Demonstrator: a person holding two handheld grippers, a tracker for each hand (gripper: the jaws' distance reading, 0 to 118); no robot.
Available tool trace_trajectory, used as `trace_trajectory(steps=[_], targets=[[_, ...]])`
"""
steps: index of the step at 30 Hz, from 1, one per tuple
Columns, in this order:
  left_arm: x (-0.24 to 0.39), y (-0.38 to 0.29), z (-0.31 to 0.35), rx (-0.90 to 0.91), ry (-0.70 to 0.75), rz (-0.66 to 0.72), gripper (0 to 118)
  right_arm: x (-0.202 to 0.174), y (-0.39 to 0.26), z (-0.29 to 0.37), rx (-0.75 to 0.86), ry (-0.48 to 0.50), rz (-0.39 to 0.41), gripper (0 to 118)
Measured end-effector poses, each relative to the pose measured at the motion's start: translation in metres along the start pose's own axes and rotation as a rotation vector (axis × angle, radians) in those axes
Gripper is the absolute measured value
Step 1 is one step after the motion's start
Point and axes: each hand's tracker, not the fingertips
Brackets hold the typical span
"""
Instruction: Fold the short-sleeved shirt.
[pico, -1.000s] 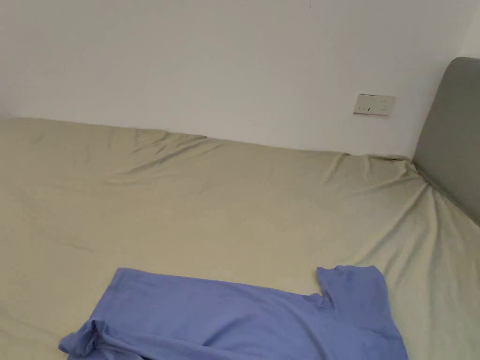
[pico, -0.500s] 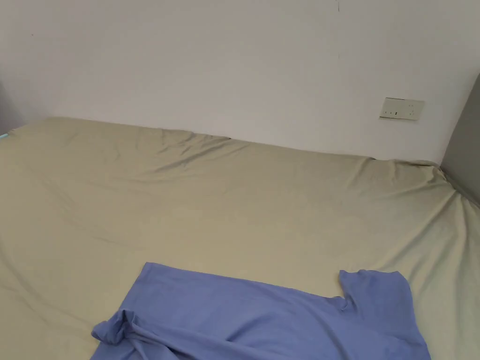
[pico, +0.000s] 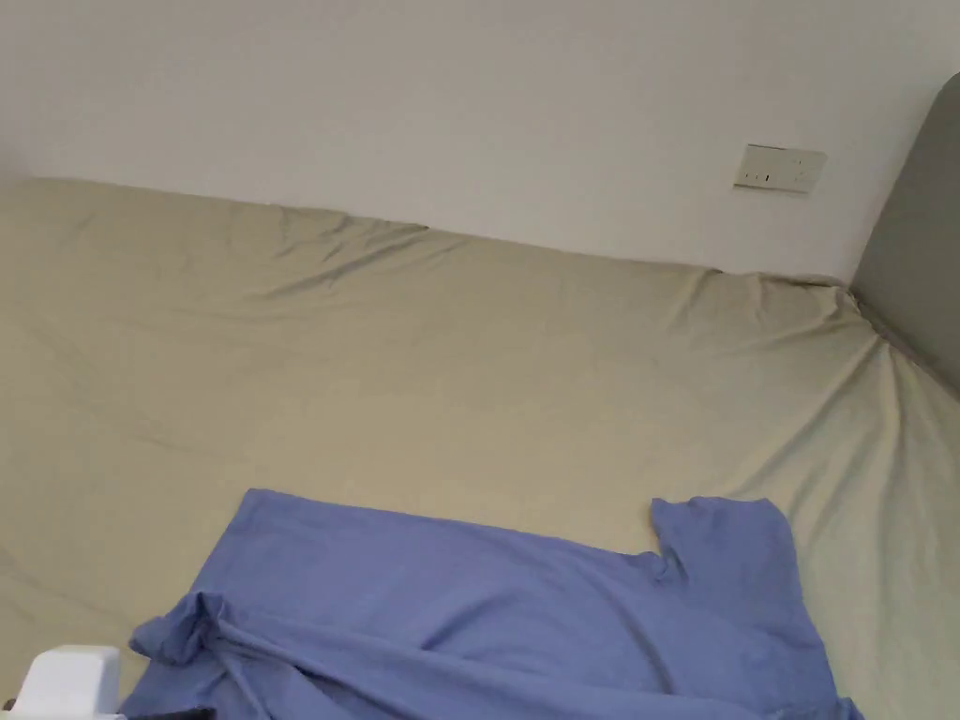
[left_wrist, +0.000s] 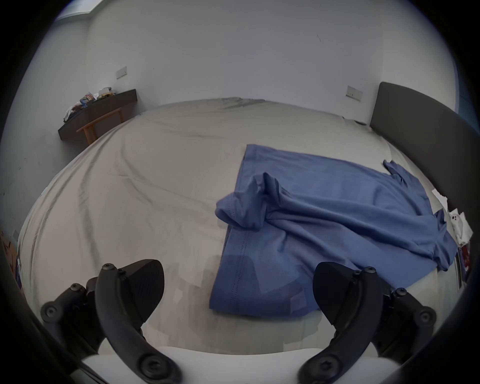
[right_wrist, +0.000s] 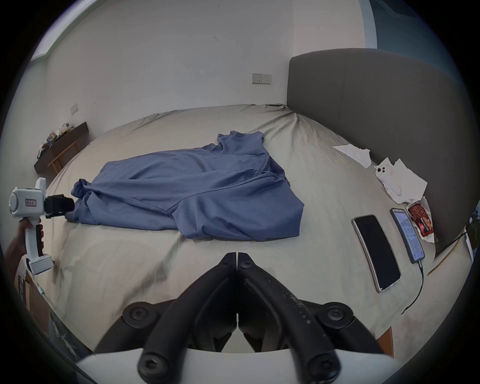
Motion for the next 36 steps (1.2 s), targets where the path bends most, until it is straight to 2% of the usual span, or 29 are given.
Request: trace_trajectory(steps=[3,5,7,9,11,12,14,17,23,24,25,26,27,28,32,34,36], targets=[[0.003,-0.004,-0.006,-0.043,-0.007,-0.008,109,-0.001,0.003,-0.001,0.004,-0.004,0.015,2],[0.005,-0.009,-0.011,-0.065,-0.013,-0.008,88,-0.002,0.003,0.000,0.007,0.000,0.016,2],[0.009,-0.009,-0.002,-0.034,-0.011,-0.007,85,-0.002,0.004,-0.001,0.006,0.008,0.007,2],[0.012,-0.009,0.002,-0.030,-0.034,-0.012,73,-0.001,0.003,-0.004,-0.005,0.016,-0.009,2],[0.013,-0.006,0.010,-0.029,-0.027,-0.042,48,0.001,0.001,-0.007,-0.019,0.018,-0.030,2],[0.012,-0.005,0.012,-0.032,-0.034,-0.043,32,0.002,0.000,-0.009,-0.024,0.018,-0.040,2],[0.008,0.000,0.016,-0.048,-0.106,0.006,14,0.006,-0.003,-0.012,-0.030,0.028,-0.071,2],[0.009,0.003,0.017,-0.058,-0.084,0.007,14,0.017,-0.001,-0.020,-0.043,0.038,-0.109,2],[0.015,0.003,0.014,-0.069,-0.067,-0.042,13,0.045,0.026,-0.058,-0.050,0.020,-0.112,5],[0.015,0.003,0.015,-0.070,-0.067,-0.043,13,0.049,0.031,-0.066,-0.052,0.017,-0.111,16],[0.015,0.003,0.015,-0.072,-0.068,-0.043,13,0.053,0.035,-0.077,-0.056,0.012,-0.110,38],[0.015,0.004,0.013,-0.075,-0.068,-0.042,13,0.056,0.038,-0.087,-0.065,0.005,-0.102,76],[0.014,0.004,0.013,-0.077,-0.069,-0.042,13,0.059,0.041,-0.094,-0.069,0.000,-0.098,99],[0.014,0.004,0.013,-0.077,-0.069,-0.043,13,0.062,0.043,-0.100,-0.068,-0.003,-0.096,111],[0.014,0.005,0.013,-0.081,-0.069,-0.049,13,0.071,0.051,-0.119,-0.087,-0.034,-0.149,98],[0.015,0.005,0.011,-0.085,-0.068,-0.050,13,0.073,0.052,-0.127,-0.116,-0.017,-0.167,98],[0.015,0.005,0.010,-0.089,-0.064,-0.051,13,0.070,0.053,-0.136,-0.145,0.015,-0.166,92]])
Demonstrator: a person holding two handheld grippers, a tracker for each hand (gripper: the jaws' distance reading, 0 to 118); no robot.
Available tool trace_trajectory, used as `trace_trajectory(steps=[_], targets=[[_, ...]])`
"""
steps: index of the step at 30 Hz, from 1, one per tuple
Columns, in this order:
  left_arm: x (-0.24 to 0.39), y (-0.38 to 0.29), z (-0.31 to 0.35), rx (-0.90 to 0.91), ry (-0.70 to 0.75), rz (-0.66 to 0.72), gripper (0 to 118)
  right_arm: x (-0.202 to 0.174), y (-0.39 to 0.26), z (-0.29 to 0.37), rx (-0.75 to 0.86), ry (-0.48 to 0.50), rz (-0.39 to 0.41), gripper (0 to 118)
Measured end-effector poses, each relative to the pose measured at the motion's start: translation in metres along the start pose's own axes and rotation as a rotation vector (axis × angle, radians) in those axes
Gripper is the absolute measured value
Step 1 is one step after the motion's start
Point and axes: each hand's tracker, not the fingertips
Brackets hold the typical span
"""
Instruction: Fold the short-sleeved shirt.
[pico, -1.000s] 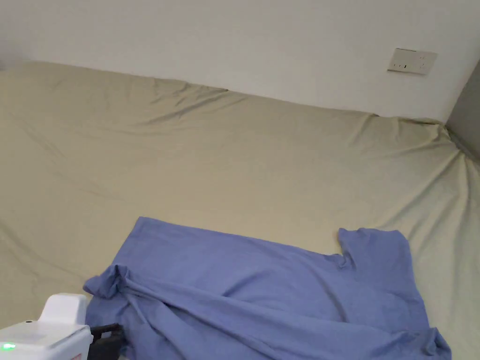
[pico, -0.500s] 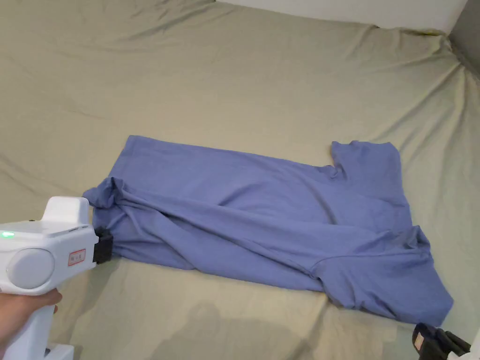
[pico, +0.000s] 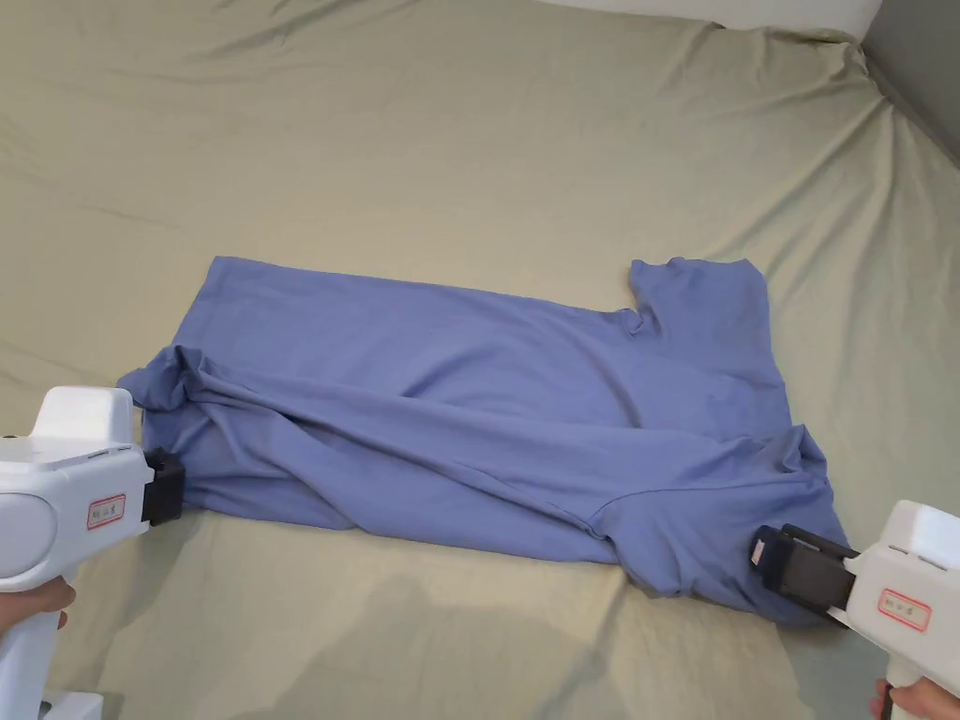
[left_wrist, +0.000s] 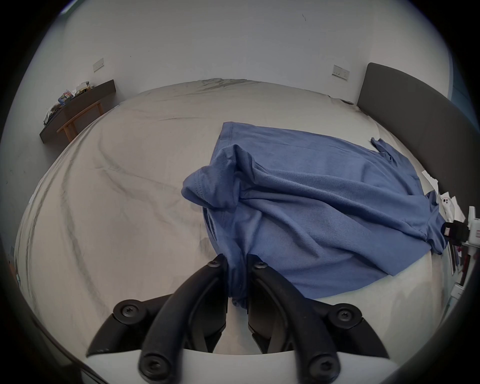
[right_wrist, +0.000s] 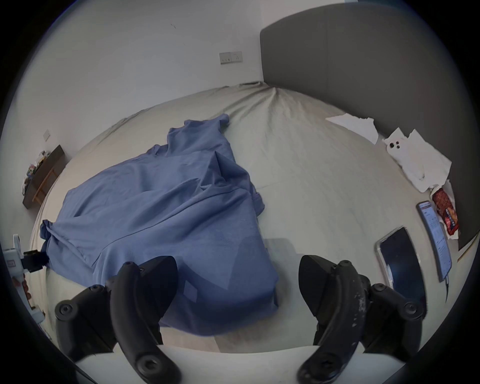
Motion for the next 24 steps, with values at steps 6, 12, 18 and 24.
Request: trace_trajectory(steps=[6,12,18,24], targets=[[0.002,0.003,0.001,-0.005,0.001,-0.006,11,-0.024,0.005,-0.014,-0.012,0.026,0.075,54],[-0.005,0.008,0.021,0.012,-0.034,0.054,10,-0.036,0.024,-0.001,-0.032,0.058,0.111,10],[-0.012,0.015,0.070,0.067,-0.115,0.062,9,-0.016,0.030,0.054,0.024,0.150,0.011,10],[-0.014,-0.002,0.129,0.104,-0.091,-0.017,8,0.008,0.009,0.120,0.047,0.160,-0.011,11]])
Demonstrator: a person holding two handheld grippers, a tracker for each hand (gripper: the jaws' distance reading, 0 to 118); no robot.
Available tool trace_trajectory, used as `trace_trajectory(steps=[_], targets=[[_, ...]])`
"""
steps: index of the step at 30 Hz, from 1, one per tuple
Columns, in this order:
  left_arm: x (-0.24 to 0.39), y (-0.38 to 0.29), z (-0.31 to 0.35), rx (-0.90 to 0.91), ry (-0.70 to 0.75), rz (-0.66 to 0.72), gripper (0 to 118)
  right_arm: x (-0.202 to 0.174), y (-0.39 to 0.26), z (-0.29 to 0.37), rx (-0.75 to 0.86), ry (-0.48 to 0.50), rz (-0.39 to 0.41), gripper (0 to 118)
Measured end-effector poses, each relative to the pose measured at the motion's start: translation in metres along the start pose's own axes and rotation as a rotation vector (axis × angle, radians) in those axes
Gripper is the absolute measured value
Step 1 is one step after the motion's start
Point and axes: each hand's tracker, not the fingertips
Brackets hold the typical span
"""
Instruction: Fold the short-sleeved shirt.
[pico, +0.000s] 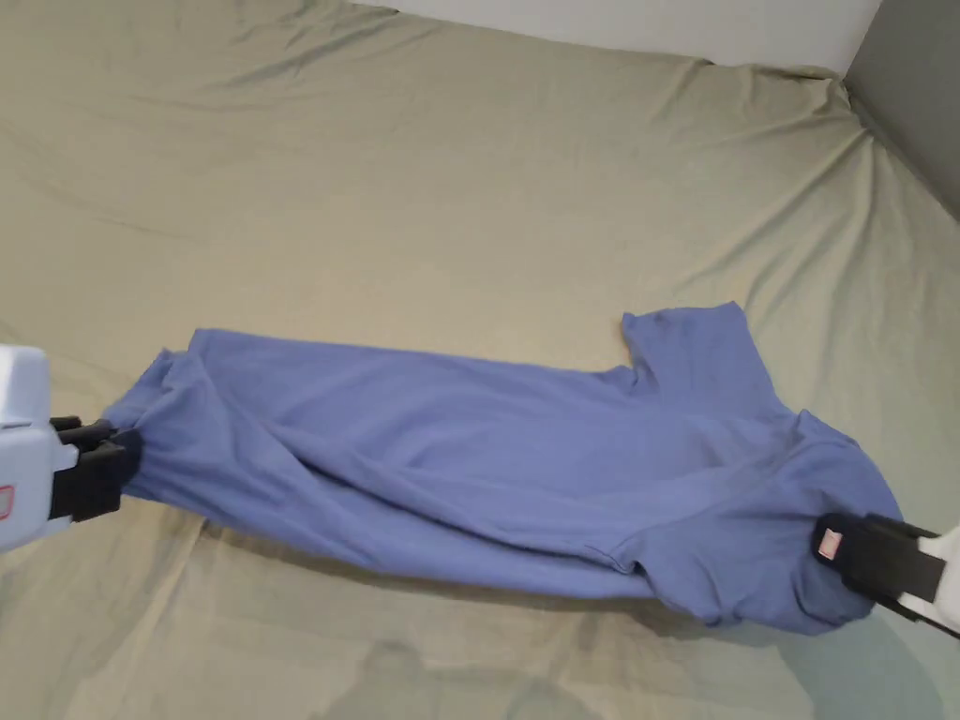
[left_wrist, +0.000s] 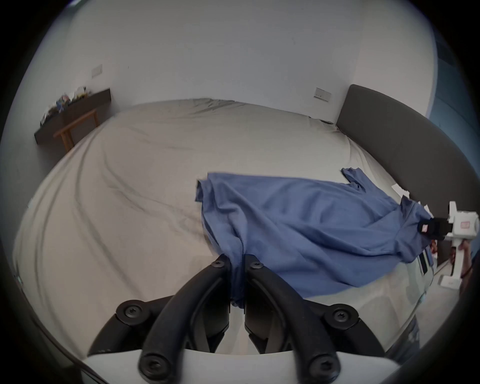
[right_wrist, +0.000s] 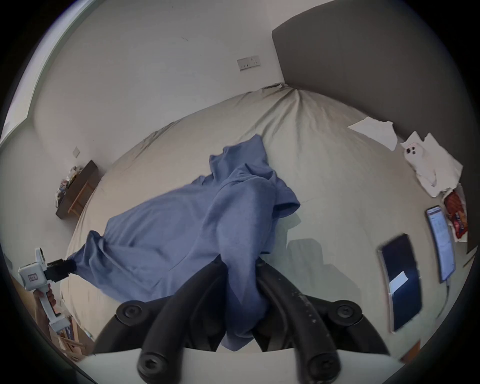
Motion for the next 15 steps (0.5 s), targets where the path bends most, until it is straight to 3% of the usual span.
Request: trace_trajectory(steps=[5,8,11,15], targets=[[-0.001,-0.050,0.034,-0.047,0.025,0.027,8,0.012,-0.052,0.031,-0.093,0.003,-0.056,11],[0.001,-0.085,0.037,-0.120,0.034,0.036,8,0.013,-0.086,0.034,-0.145,-0.032,-0.041,11],[0.002,-0.110,0.029,-0.177,0.055,0.088,8,0.015,-0.112,0.030,-0.177,-0.044,-0.078,11],[0.003,-0.126,0.015,-0.200,0.075,0.091,8,0.014,-0.123,0.018,-0.166,-0.100,-0.037,12]])
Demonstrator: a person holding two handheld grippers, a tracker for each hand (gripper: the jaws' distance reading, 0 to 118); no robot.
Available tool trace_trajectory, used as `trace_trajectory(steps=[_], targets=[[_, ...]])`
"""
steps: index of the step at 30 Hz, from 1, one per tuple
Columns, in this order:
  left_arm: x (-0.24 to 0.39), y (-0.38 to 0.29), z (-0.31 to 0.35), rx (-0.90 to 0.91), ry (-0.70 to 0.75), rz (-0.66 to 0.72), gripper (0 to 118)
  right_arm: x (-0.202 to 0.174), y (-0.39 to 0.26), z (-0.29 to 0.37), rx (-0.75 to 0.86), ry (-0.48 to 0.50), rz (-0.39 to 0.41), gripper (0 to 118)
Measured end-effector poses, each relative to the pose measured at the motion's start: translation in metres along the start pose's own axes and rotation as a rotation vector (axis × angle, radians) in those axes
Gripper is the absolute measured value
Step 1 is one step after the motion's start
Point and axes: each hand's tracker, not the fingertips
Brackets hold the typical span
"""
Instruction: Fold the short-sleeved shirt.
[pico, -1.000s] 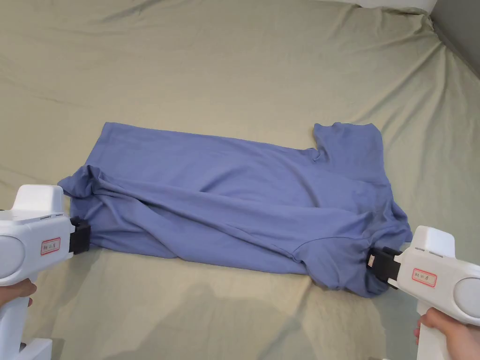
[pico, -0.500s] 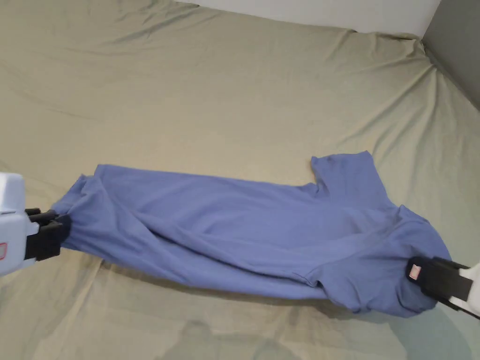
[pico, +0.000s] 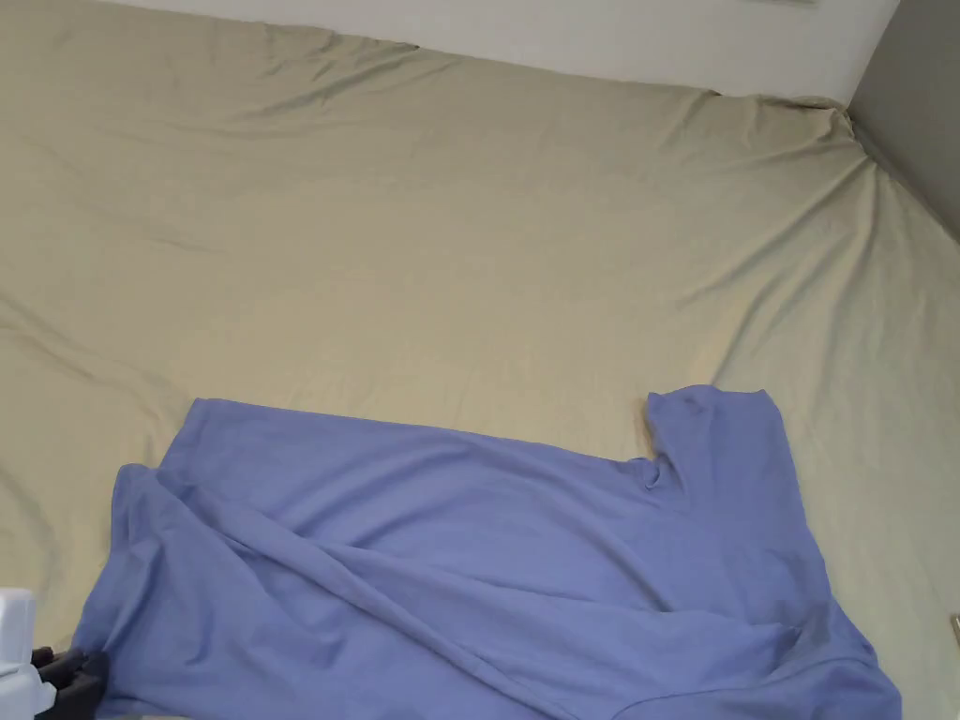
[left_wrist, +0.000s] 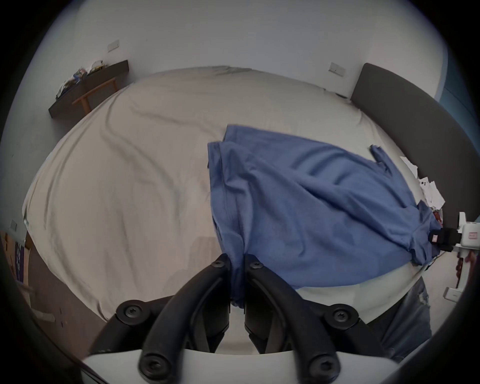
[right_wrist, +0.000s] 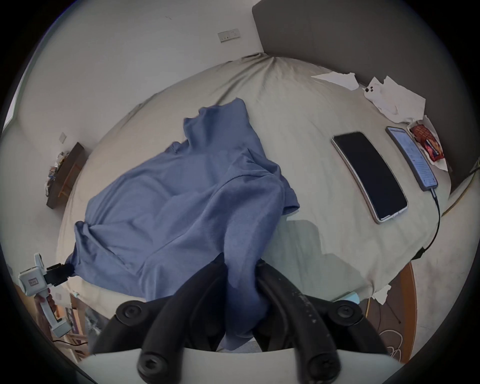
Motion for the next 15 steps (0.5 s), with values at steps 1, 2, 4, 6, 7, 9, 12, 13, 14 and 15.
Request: trace_trajectory(steps=[1,2,4,6,7,9,12,13,14,15], targets=[[0.001,-0.002,-0.004,-0.004,0.006,0.000,8,-0.002,0.000,-0.003,0.007,-0.010,0.018,14],[0.002,-0.003,-0.008,-0.006,0.010,-0.001,8,-0.004,-0.001,-0.006,0.017,-0.037,0.037,21],[0.003,-0.007,-0.013,0.008,0.026,0.007,8,-0.004,-0.003,-0.014,0.029,-0.094,0.066,25],[0.001,-0.013,-0.016,0.028,0.090,0.039,32,-0.002,-0.007,-0.023,0.044,-0.156,0.065,68],[0.000,-0.016,-0.012,0.033,0.115,0.060,58,-0.001,-0.009,-0.021,0.051,-0.180,0.053,84],[-0.006,-0.019,0.007,0.035,0.080,0.115,102,0.001,-0.010,0.001,0.085,-0.176,0.008,88],[-0.007,-0.025,0.048,0.149,0.049,0.165,72,-0.004,-0.016,0.046,0.335,-0.184,0.024,36],[-0.004,-0.026,0.059,0.189,0.075,0.156,48,-0.010,-0.017,0.059,0.342,-0.233,0.079,15],[0.000,-0.026,0.068,0.213,0.093,0.133,22,-0.016,-0.018,0.067,0.350,-0.256,0.129,1],[0.005,-0.026,0.074,0.223,0.105,0.115,8,-0.020,-0.019,0.071,0.348,-0.246,0.168,1]])
